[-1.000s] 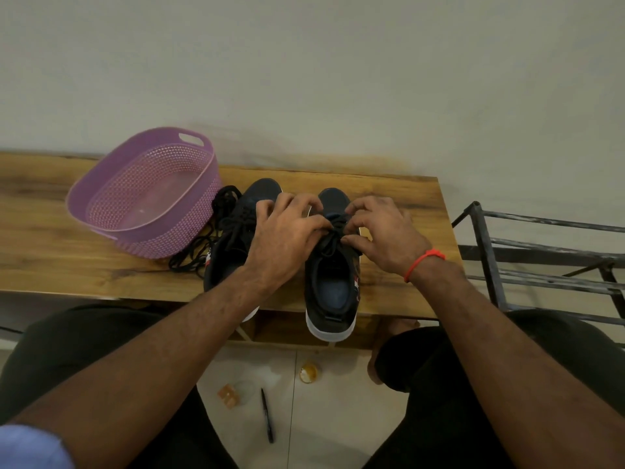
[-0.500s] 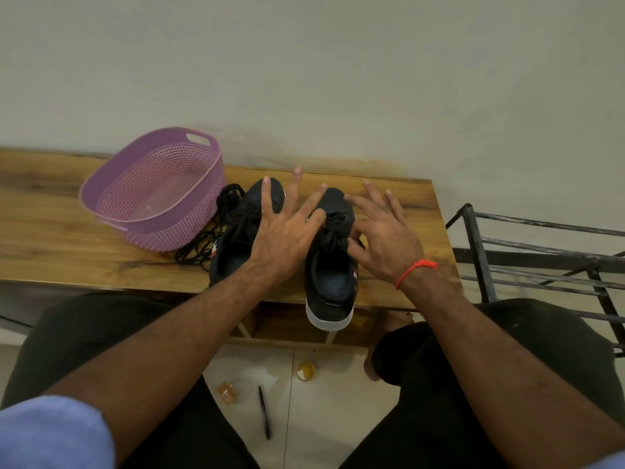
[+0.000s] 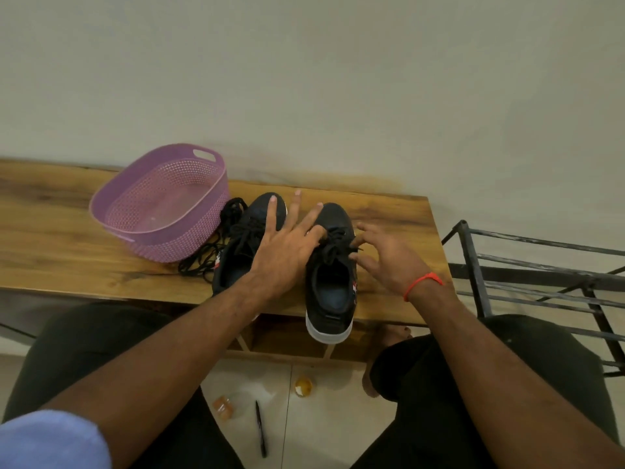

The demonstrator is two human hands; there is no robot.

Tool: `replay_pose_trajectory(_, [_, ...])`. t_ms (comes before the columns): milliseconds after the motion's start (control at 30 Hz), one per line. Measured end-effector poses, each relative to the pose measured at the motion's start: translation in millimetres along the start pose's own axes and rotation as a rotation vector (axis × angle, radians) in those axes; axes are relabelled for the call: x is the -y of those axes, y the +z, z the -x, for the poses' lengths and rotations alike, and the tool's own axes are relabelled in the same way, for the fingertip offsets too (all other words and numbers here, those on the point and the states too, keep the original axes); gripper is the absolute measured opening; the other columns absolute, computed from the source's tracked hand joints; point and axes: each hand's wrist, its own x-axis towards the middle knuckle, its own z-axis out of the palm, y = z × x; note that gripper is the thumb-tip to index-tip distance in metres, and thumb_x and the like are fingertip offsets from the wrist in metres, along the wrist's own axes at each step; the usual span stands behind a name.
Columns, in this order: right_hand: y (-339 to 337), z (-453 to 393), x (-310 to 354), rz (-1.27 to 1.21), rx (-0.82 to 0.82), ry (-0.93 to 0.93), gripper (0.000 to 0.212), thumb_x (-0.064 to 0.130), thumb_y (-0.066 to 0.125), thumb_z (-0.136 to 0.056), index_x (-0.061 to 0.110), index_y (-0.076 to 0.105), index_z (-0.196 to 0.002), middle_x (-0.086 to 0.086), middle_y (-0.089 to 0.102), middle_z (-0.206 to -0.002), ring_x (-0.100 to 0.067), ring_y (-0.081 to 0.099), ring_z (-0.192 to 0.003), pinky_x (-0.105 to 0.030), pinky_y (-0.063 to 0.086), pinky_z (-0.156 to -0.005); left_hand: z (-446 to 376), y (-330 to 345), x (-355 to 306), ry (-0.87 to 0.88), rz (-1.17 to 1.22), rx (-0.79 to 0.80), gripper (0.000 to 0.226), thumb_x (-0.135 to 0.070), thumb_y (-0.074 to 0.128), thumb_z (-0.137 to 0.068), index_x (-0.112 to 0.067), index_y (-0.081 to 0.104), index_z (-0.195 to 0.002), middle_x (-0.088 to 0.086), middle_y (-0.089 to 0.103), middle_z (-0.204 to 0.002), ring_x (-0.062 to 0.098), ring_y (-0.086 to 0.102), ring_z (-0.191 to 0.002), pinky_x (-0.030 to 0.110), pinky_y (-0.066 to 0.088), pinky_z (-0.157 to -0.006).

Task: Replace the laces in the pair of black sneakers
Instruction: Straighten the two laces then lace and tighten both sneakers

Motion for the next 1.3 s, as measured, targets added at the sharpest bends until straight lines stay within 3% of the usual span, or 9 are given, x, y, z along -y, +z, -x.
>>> replay_pose_trajectory(33, [-4, 2, 3, -0.059, 0.034, 0.031, 0.042, 0.041, 0.063, -0.094, 0.023, 0.056, -0.132, 0.002, 0.039, -0.156, -0.022, 0.035, -0.144, -0.039, 0.031, -0.117, 1, -8, 9, -0.026, 0.075, 0.004, 0.048, -0.023, 0.055, -0.099, -0.025, 0.040, -0.145, 0.003, 0.008, -0.171, 0.036, -0.010, -0.156, 0.068, -0.006, -0.119])
replay_pose_trajectory(100, [-10, 8, 10, -0.147, 0.125, 0.101, 0.071, 0.052, 0.066, -0.089, 0.026, 0.039, -0.149, -0.001, 0.043, -0.153, -0.024, 0.042, -0.139, -0.037, 0.037, -0.111, 4, -23, 34, -0.136, 0.252, -0.069, 0.048, -0.019, 0.050, -0.103, -0.027, 0.038, -0.149, -0.001, 0.026, -0.166, 0.028, 0.010, -0.156, 0.062, 0.007, -0.122])
replay_pose_trajectory(167, [-10, 11, 14, -0.178, 0.229, 0.142, 0.082, 0.051, 0.068, -0.088, 0.026, 0.028, -0.155, -0.003, 0.042, -0.154, -0.023, 0.044, -0.136, -0.034, 0.037, -0.108, 9, -28, 63, -0.295, 0.482, -0.104, 0.039, -0.020, 0.050, -0.104, -0.023, 0.048, -0.142, 0.002, 0.047, -0.152, 0.027, 0.038, -0.144, 0.056, 0.029, -0.117])
replay_pose_trajectory(233, [-6, 11, 18, -0.136, 0.308, 0.139, 0.086, 0.046, 0.067, -0.090, 0.022, 0.020, -0.158, -0.001, 0.031, -0.160, -0.021, 0.037, -0.142, -0.032, 0.032, -0.112, 22, -24, 83, -0.403, 0.563, -0.006, 0.041, -0.029, 0.052, -0.104, -0.017, 0.048, -0.143, 0.007, 0.051, -0.146, 0.031, 0.047, -0.136, 0.055, 0.038, -0.111])
replay_pose_trajectory(367, [8, 5, 21, -0.035, 0.380, 0.111, 0.082, 0.036, 0.055, -0.100, 0.018, 0.002, -0.160, -0.001, 0.004, -0.167, -0.020, 0.016, -0.152, -0.033, 0.021, -0.121, 58, -2, 89, -0.495, 0.670, 0.196, 0.075, -0.048, 0.059, -0.098, -0.018, 0.026, -0.159, 0.009, 0.032, -0.162, 0.031, 0.035, -0.147, 0.055, 0.034, -0.117])
replay_pose_trajectory(500, [16, 3, 21, 0.007, 0.360, 0.083, 0.071, 0.031, 0.039, -0.106, 0.016, -0.005, -0.159, 0.000, -0.009, -0.167, -0.022, 0.016, -0.152, -0.035, 0.025, -0.121, 63, 7, 66, -0.497, 0.770, 0.177, 0.083, -0.050, 0.052, -0.100, -0.020, 0.006, -0.163, 0.008, 0.017, -0.168, 0.029, 0.020, -0.154, 0.050, 0.026, -0.123])
replay_pose_trajectory(633, [21, 1, 16, 0.004, 0.297, 0.064, 0.065, 0.027, 0.034, -0.107, 0.017, -0.002, -0.159, 0.000, -0.007, -0.167, -0.022, 0.018, -0.152, -0.035, 0.025, -0.121, 50, 12, 40, -0.512, 0.814, 0.125, 0.085, -0.055, 0.046, -0.101, -0.022, -0.001, -0.163, 0.005, 0.004, -0.171, 0.025, 0.006, -0.157, 0.049, 0.018, -0.125])
replay_pose_trajectory(1167, [9, -50, -13, -0.085, 0.140, 0.142, 0.058, 0.015, 0.035, -0.106, 0.014, 0.012, -0.159, -0.007, 0.013, -0.166, -0.025, 0.023, -0.150, -0.031, 0.021, -0.119, -34, 31, 14, -0.565, 0.887, 0.115, 0.081, -0.055, 0.046, -0.101, -0.016, 0.011, -0.162, 0.005, 0.022, -0.168, 0.030, 0.016, -0.155, 0.052, 0.023, -0.124])
replay_pose_trajectory(1300, [5, -54, -14, -0.130, 0.183, 0.164, 0.064, 0.023, 0.038, -0.103, 0.018, 0.009, -0.160, -0.004, 0.012, -0.167, -0.026, 0.025, -0.149, -0.035, 0.023, -0.120, -32, 20, 13, -0.567, 0.872, 0.163, 0.082, -0.059, 0.036, -0.103, -0.016, 0.000, -0.163, 0.006, 0.006, -0.171, 0.031, 0.003, -0.157, 0.050, 0.011, -0.127])
